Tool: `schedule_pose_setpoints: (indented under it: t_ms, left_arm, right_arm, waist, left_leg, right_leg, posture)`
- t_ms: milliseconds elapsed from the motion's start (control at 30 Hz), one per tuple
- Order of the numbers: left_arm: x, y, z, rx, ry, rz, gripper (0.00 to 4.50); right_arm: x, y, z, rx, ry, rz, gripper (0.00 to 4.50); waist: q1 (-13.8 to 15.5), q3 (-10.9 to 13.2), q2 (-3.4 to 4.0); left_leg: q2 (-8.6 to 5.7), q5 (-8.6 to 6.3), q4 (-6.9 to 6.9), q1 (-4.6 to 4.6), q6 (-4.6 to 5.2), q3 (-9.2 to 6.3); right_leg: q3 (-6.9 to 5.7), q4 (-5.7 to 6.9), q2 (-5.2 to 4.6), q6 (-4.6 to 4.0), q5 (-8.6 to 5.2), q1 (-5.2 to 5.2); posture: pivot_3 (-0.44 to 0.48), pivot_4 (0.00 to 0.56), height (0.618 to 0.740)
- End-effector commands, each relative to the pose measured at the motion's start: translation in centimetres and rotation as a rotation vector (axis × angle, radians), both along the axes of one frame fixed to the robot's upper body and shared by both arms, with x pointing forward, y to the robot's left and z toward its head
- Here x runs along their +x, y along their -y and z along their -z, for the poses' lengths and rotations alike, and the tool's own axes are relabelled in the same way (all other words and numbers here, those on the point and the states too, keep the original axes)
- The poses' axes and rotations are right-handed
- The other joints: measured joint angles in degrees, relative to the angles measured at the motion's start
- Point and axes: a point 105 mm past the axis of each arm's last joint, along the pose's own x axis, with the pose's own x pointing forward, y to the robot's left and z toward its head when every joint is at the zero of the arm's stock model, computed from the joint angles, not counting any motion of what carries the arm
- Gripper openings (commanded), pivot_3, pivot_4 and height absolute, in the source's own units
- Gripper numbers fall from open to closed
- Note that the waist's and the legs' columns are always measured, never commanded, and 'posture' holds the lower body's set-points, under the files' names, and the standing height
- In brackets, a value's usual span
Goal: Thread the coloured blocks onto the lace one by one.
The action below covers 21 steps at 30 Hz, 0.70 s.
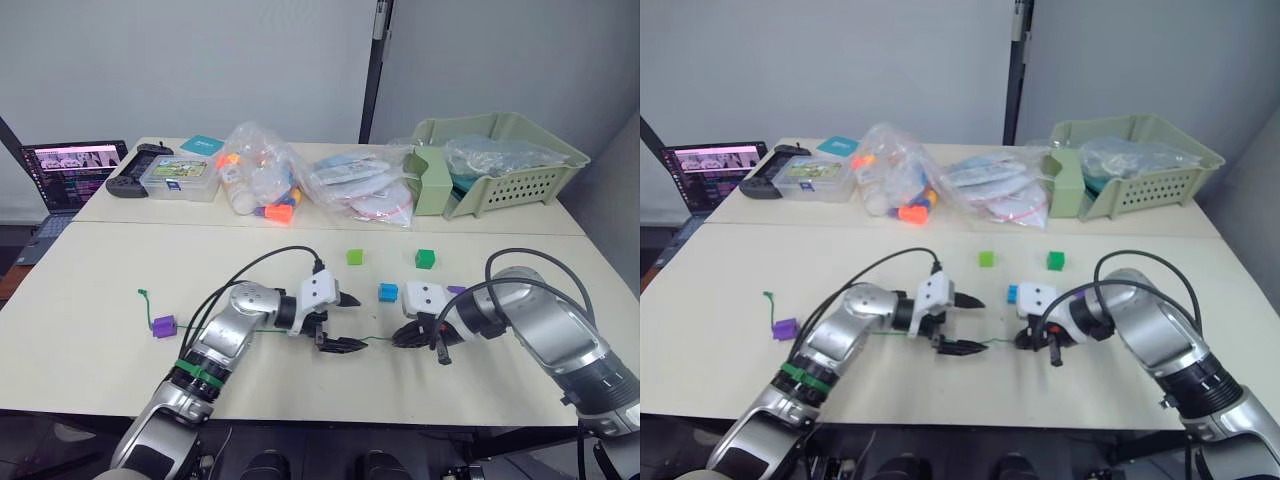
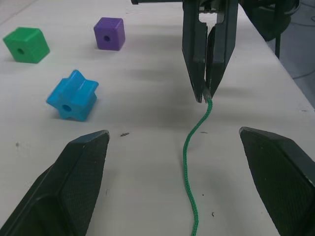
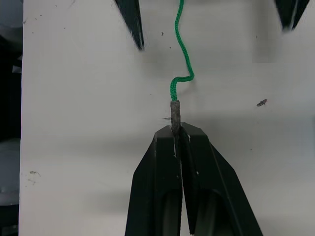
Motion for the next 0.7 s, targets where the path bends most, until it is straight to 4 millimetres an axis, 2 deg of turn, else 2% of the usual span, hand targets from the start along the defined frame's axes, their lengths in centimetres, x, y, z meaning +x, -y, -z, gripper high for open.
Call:
schedule_pose_setpoints:
  t_ms: [33,67,267,367,433,700]
  left_arm:
    - [-0.4,1.2,-0.5,-0.022,0.033,0.034,3.27]
    - [-0.4,1.3,-0.4,-0.020,0.034,0.034,2.97]
    - [-0.6,2.5,-0.6,-0.058,0.013,0.042,2.97]
    - [-0.6,2.8,-0.5,-0.059,0.015,0.041,2.24]
    - [-0.7,3.0,-0.4,-0.050,0.020,0.046,1.59]
    - [-1.0,3.2,-0.4,-0.052,0.013,0.065,1.59]
  right_arm:
    - [0.0,-0.1,-1.1,0.008,0.036,-0.002,0.00]
    - [0.1,-0.1,-1.1,0.009,0.036,0.000,0.00]
    - [0.2,-0.3,-1.2,0.012,0.039,0.003,0.00]
    - [0.3,-0.3,-1.3,0.013,0.042,0.006,0.00]
    - [0.3,-0.3,-1.4,0.013,0.043,0.006,0.00]
    - [0.2,-0.4,-1.4,0.016,0.044,0.005,0.00]
  waist:
    - [0.0,0.0,0.00]
    - [0.0,0.0,0.00]
    - [0.0,0.0,0.00]
    - [0.0,0.0,0.00]
    - [0.0,0.0,0.00]
    - [0.0,0.0,0.00]
  left_leg:
    - [0.00,0.00,0.01,0.00,0.00,0.00]
    - [0.00,0.00,0.01,-0.01,0.00,-0.01]
    - [0.00,0.00,0.02,0.00,0.00,-0.01]
    - [0.00,0.00,0.02,0.00,0.00,-0.02]
    - [-0.01,0.00,0.03,-0.01,0.00,-0.02]
    - [-0.01,0.00,0.03,0.00,0.00,-0.02]
  right_leg:
    - [0.00,0.00,0.00,0.00,0.00,0.00]
    - [0.00,0.00,0.00,0.00,0.00,0.00]
    - [0.00,0.00,0.01,0.00,0.00,0.00]
    - [0.00,0.00,0.00,0.00,0.00,0.00]
    - [0.00,0.00,0.00,0.00,0.00,0.01]
    - [0.00,-0.01,-0.01,0.00,0.00,0.01]
  posture:
    - [0.000,0.150,0.740]
    - [0.000,0.150,0.740]
    - [0.000,0.150,0.740]
    - [0.000,0.150,0.740]
    - [0.000,0.150,0.740]
    - [0.000,0.150,0.740]
